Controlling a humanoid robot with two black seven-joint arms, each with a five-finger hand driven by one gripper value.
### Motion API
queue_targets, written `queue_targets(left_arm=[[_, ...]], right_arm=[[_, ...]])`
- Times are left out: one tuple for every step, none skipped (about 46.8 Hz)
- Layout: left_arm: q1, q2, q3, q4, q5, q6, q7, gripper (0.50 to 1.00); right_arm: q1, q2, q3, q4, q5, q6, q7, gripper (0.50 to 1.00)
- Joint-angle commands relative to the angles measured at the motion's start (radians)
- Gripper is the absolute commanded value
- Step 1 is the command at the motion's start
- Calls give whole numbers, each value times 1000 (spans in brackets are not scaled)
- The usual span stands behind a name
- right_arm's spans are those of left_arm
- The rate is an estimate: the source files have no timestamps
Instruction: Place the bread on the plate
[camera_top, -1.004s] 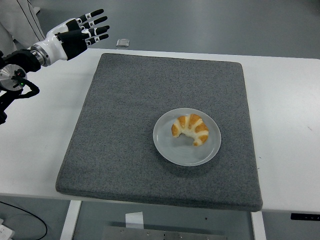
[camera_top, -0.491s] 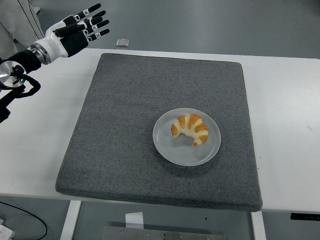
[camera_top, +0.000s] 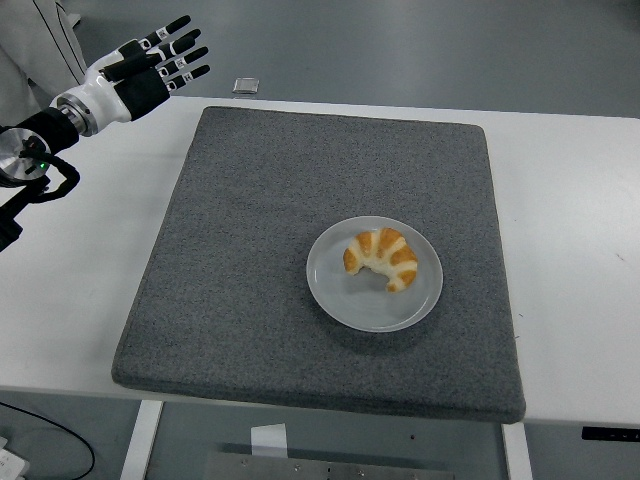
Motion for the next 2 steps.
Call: queue_targets(left_arm=[[0, -14, 0, 20, 0, -1, 13, 999], [0, -16, -1, 22, 0, -1, 15, 999]], right_arm=[[0, 0, 0, 1, 0, 1, -1, 932], [0, 0, 0, -1, 0, 1, -1, 932]])
